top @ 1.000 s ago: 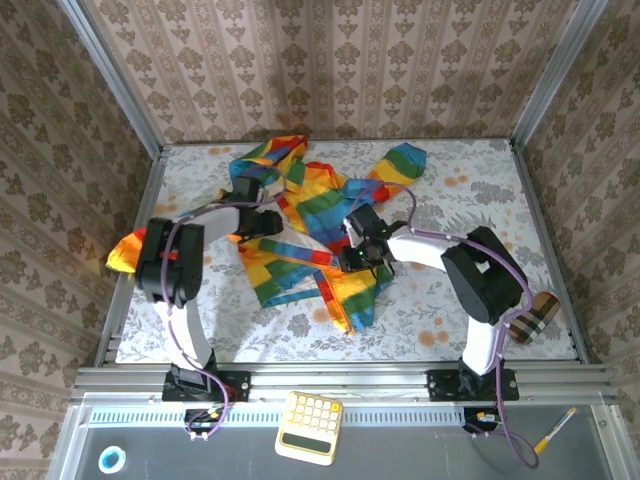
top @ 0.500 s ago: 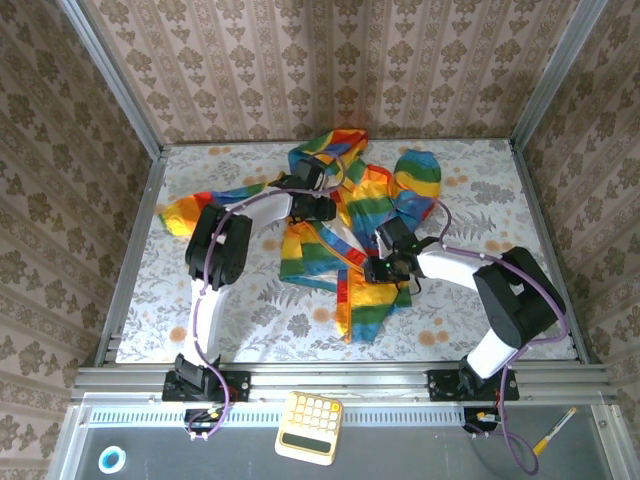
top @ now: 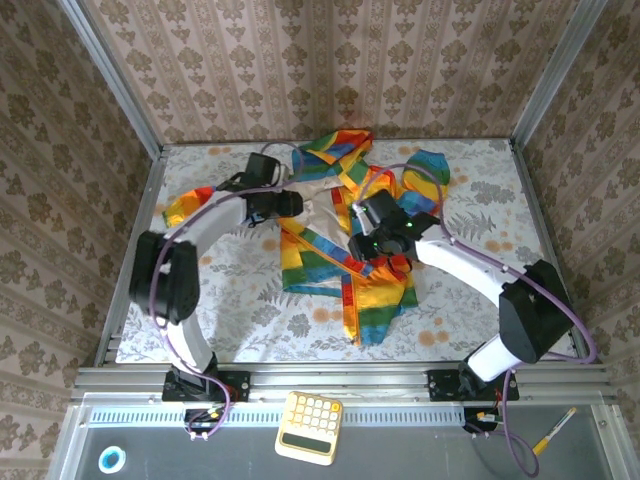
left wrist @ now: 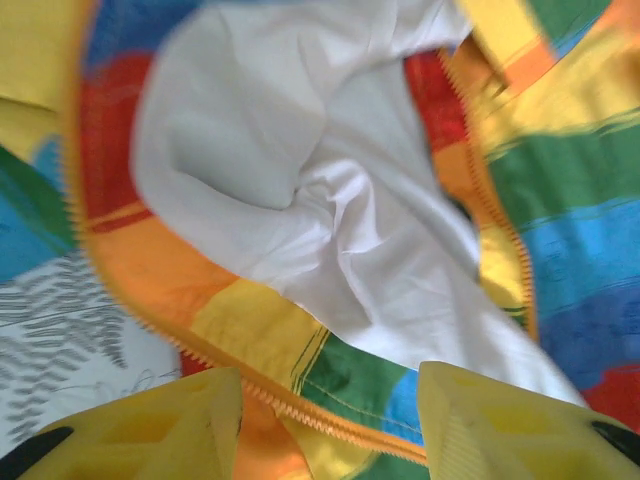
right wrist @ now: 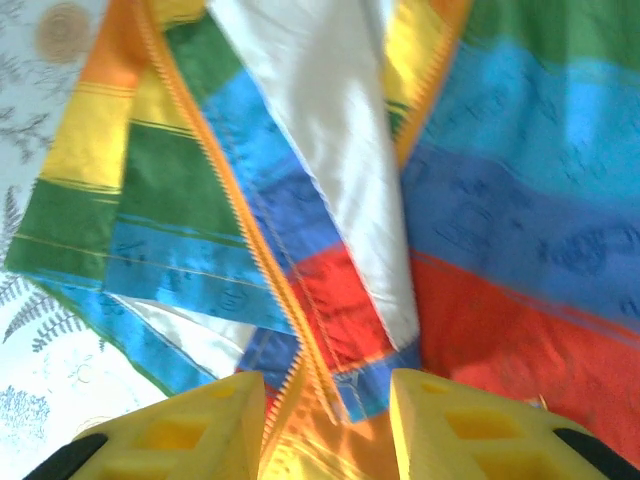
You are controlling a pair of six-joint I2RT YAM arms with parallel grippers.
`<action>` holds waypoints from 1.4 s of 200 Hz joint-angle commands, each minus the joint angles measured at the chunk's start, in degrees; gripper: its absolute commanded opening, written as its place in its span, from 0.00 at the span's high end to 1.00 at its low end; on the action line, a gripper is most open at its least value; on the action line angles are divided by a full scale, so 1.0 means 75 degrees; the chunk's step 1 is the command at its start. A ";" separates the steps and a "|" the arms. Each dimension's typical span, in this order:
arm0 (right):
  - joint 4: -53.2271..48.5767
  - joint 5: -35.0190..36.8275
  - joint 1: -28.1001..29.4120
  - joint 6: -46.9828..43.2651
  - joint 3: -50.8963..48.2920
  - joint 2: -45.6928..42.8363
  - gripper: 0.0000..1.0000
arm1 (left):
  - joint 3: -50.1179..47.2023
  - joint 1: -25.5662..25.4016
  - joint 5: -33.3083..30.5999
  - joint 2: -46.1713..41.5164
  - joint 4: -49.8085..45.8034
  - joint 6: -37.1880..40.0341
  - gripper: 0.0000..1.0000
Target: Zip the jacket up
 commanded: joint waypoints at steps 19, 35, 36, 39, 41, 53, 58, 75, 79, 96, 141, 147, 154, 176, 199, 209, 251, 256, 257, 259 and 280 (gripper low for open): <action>-0.1014 0.1238 0.0940 -0.1171 0.1047 0.1455 0.61 | -0.1570 0.0484 0.0420 -0.1169 0.0319 -0.0312 0.50; -0.1026 0.1494 0.1125 -0.1339 0.1309 0.1951 0.59 | -0.2096 0.0585 0.0420 -0.1508 0.0380 -0.0330 0.50; -0.1028 0.1509 0.1126 -0.1343 0.1328 0.1982 0.59 | -0.2125 0.0587 0.0420 -0.1526 0.0384 -0.0327 0.50; -0.1030 0.1560 0.1147 -0.1357 0.1375 0.2047 0.58 | -0.2219 0.0604 0.0430 -0.1578 0.0398 -0.0341 0.50; -0.1030 0.1607 0.1150 -0.1367 0.1409 0.2124 0.58 | -0.2282 0.0610 0.0437 -0.1615 0.0421 -0.0347 0.50; -0.1042 0.1843 0.1193 -0.1425 0.1589 0.2422 0.54 | -0.2632 0.0653 0.0475 -0.1814 0.0508 -0.0380 0.50; -0.1033 0.1952 0.1198 -0.1451 0.1659 0.2561 0.53 | -0.2760 0.0667 0.0490 -0.1886 0.0538 -0.0403 0.50; -0.1058 0.2517 0.1250 -0.1547 0.1896 0.2933 0.52 | -0.3122 0.0685 0.0514 -0.2063 0.0666 -0.0446 0.50; -0.1081 0.2672 0.1257 -0.1579 0.1960 0.3029 0.52 | -0.3200 0.0677 0.0524 -0.2097 0.0710 -0.0449 0.50; -0.1223 0.3171 0.1289 -0.1671 0.2254 0.3408 0.52 | -0.3403 0.0675 0.0600 -0.2120 0.0814 -0.0489 0.50; -0.1231 0.2793 0.1374 -0.1712 0.2518 0.3929 0.46 | -0.3546 0.0635 0.0689 -0.2102 0.0941 -0.0487 0.50; -0.1248 0.2790 0.1388 -0.1711 0.2538 0.3989 0.44 | -0.3560 0.0625 0.0689 -0.2093 0.0974 -0.0483 0.50; -0.1274 0.2786 0.1400 -0.1711 0.2561 0.4035 0.42 | -0.3574 0.0623 0.0700 -0.2071 0.1007 -0.0488 0.49; -0.1388 0.2682 0.1388 -0.1699 0.2611 0.4030 0.48 | -0.3568 0.0597 0.0757 -0.1961 0.1026 -0.0453 0.50; -0.1488 0.2456 0.1369 -0.1630 0.2678 0.3831 0.72 | -0.3552 0.0555 0.0783 -0.1885 0.0989 -0.0424 0.49; -0.1467 0.2443 0.1353 -0.1557 0.2667 0.3662 0.80 | -0.3569 0.0546 0.0783 -0.1907 0.0988 -0.0421 0.49; -0.1329 0.1980 0.1094 -0.1180 0.2667 0.2843 0.98 | -0.3653 0.0548 0.0695 -0.2121 0.0964 -0.0449 0.49; -0.1313 0.1928 0.1044 -0.1139 0.2669 0.2782 1.00 | -0.3664 0.0544 0.0690 -0.2150 0.0958 -0.0453 0.49; -0.1312 0.1919 0.1033 -0.1126 0.2670 0.2767 1.00 | -0.3665 0.0549 0.0690 -0.2158 0.0961 -0.0453 0.49; -0.1305 0.1898 0.1011 -0.1107 0.2664 0.2741 1.00 | -0.3666 0.0546 0.0687 -0.2173 0.0945 -0.0457 0.49; -0.1256 0.1475 0.0801 -0.0853 0.2642 0.2493 1.00 | -0.3721 0.0554 0.0654 -0.2291 0.0940 -0.0496 0.49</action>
